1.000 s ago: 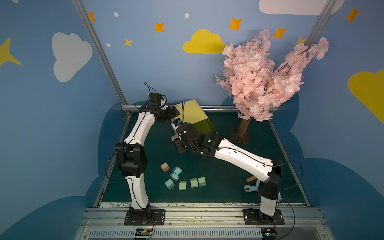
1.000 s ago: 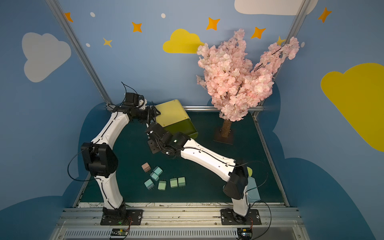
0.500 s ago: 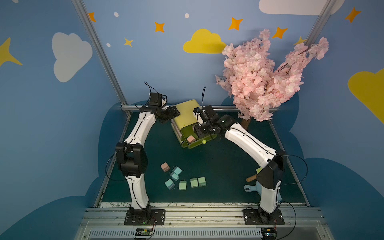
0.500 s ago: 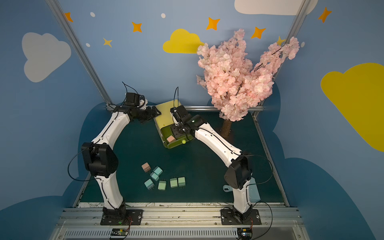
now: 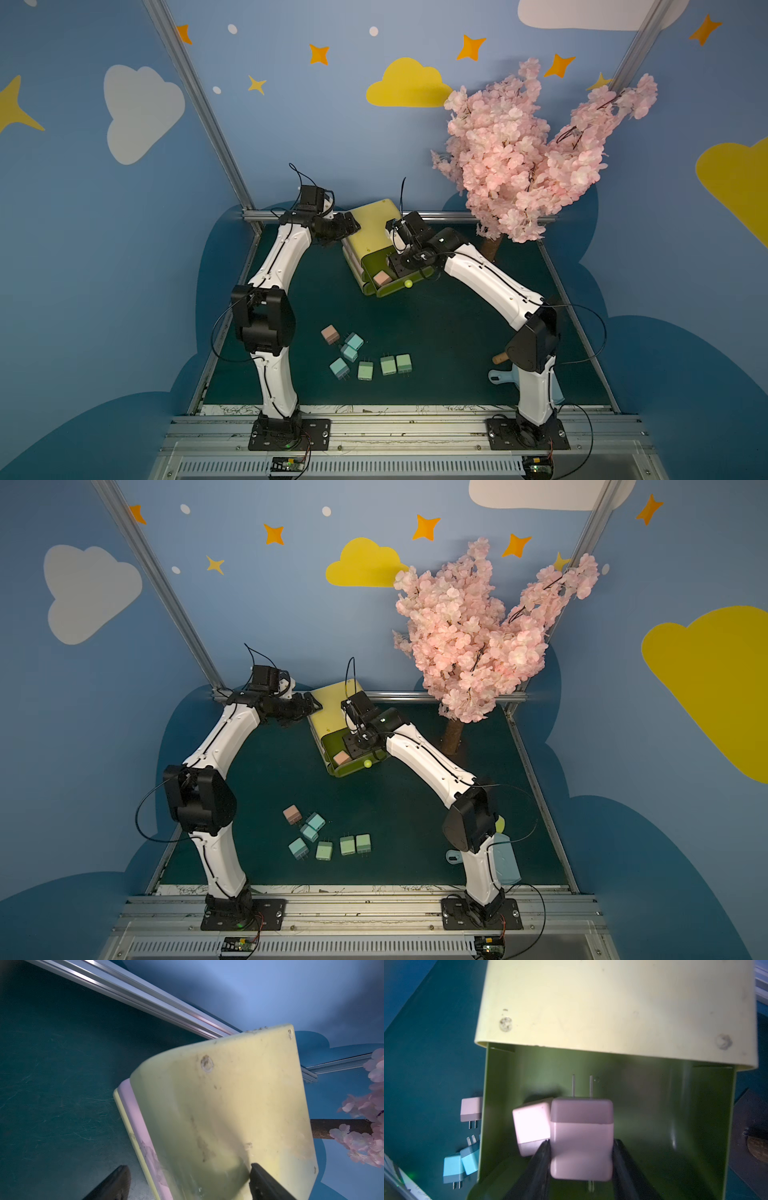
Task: Place the plugs into the drawer by color
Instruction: Place the plug in the drawer.
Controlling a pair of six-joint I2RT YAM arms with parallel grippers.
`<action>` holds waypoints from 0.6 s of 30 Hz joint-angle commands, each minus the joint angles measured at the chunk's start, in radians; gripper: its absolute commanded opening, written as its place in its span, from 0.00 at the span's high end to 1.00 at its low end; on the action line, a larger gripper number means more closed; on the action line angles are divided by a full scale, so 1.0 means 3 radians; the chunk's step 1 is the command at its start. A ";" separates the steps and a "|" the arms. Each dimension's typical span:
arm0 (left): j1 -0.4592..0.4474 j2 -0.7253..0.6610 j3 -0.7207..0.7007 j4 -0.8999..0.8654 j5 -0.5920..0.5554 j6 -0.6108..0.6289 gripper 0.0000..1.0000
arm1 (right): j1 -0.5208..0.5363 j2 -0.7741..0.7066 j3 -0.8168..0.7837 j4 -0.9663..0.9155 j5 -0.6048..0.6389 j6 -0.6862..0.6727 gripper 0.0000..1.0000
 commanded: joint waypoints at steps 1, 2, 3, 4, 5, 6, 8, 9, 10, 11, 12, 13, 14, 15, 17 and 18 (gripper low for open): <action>0.0003 -0.0020 -0.0073 -0.0203 -0.0117 0.0071 0.10 | -0.0017 0.0128 0.0168 -0.0043 0.0082 -0.0008 0.77; 0.0005 -0.0026 -0.0078 -0.0203 -0.0126 0.0074 0.10 | -0.0015 0.0160 0.0199 -0.0044 0.0094 -0.0008 0.77; 0.0004 -0.0029 -0.0078 -0.0205 -0.0130 0.0076 0.10 | -0.0016 0.0186 0.0223 -0.0043 0.0107 -0.0007 0.77; 0.0005 -0.0033 -0.0078 -0.0203 -0.0131 0.0079 0.10 | -0.0015 0.0208 0.0243 -0.0041 0.0113 -0.0005 0.76; 0.0005 -0.0031 -0.0078 -0.0203 -0.0137 0.0080 0.10 | -0.0015 0.0225 0.0252 -0.0043 0.0128 -0.0010 0.76; 0.0004 -0.0038 -0.0078 -0.0208 -0.0136 0.0082 0.10 | -0.0017 0.0237 0.0258 -0.0043 0.0145 -0.0011 0.76; 0.0003 -0.0032 -0.0083 -0.0209 -0.0132 0.0077 0.10 | -0.0017 0.0251 0.0253 -0.0043 0.0175 -0.0007 0.76; 0.0005 -0.0034 -0.0083 -0.0209 -0.0126 0.0077 0.10 | -0.0019 0.0253 0.0253 -0.0043 0.0189 -0.0007 0.75; 0.0004 -0.0027 -0.0083 -0.0209 -0.0127 0.0073 0.10 | -0.0021 0.0260 0.0252 -0.0043 0.0199 -0.0009 0.74; 0.0005 -0.0030 -0.0083 -0.0209 -0.0126 0.0072 0.10 | -0.0019 0.0266 0.0252 -0.0043 0.0207 -0.0012 0.71; 0.0003 -0.0031 -0.0088 -0.0209 -0.0128 0.0074 0.10 | -0.0023 0.0270 0.0255 -0.0043 0.0206 -0.0012 0.68; 0.0004 -0.0030 -0.0088 -0.0209 -0.0129 0.0075 0.10 | -0.0029 0.0274 0.0253 -0.0041 0.0208 -0.0013 0.65; 0.0005 -0.0034 -0.0089 -0.0209 -0.0136 0.0079 0.10 | -0.0026 0.0266 0.0254 -0.0046 0.0204 -0.0007 0.62; 0.0004 -0.0036 -0.0093 -0.0209 -0.0136 0.0076 0.10 | -0.0032 0.0259 0.0253 -0.0043 0.0197 -0.0006 0.59; 0.0004 -0.0038 -0.0088 -0.0209 -0.0145 0.0081 0.10 | -0.0031 0.0228 0.0268 -0.0047 0.0167 -0.0012 0.53; 0.0005 -0.0039 -0.0088 -0.0209 -0.0154 0.0089 0.10 | -0.0030 0.0192 0.0283 -0.0055 0.0158 -0.0023 0.48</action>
